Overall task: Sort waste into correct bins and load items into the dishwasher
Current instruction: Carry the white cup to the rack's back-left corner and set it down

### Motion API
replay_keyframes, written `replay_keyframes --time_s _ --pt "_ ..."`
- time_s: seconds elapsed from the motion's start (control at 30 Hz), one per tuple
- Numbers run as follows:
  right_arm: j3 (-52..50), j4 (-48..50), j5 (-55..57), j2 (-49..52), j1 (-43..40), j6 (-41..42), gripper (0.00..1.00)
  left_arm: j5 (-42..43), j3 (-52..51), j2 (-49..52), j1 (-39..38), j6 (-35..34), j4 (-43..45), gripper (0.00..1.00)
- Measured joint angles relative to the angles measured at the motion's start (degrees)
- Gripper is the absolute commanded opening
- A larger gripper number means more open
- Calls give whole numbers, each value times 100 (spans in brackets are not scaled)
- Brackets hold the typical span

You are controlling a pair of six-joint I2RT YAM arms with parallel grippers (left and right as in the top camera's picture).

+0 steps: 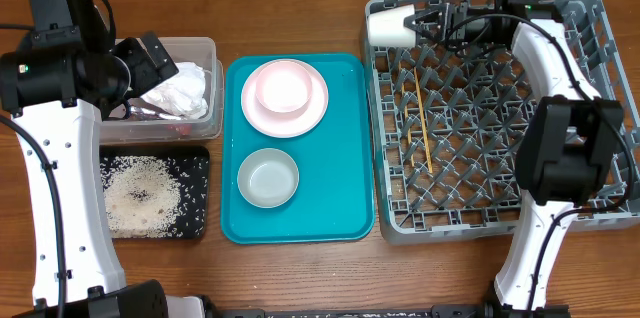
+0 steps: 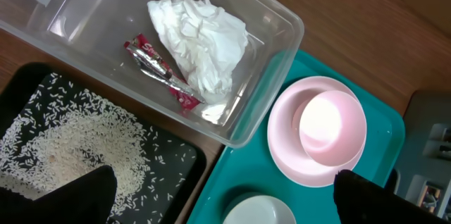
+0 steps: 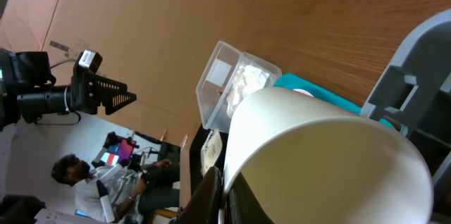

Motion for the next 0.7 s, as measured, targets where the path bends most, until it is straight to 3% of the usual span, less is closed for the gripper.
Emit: replay_keyframes --time_s 0.7 --pt "-306 -223 833 -13 -48 -258 4 0 0 0 0 0 0 100"
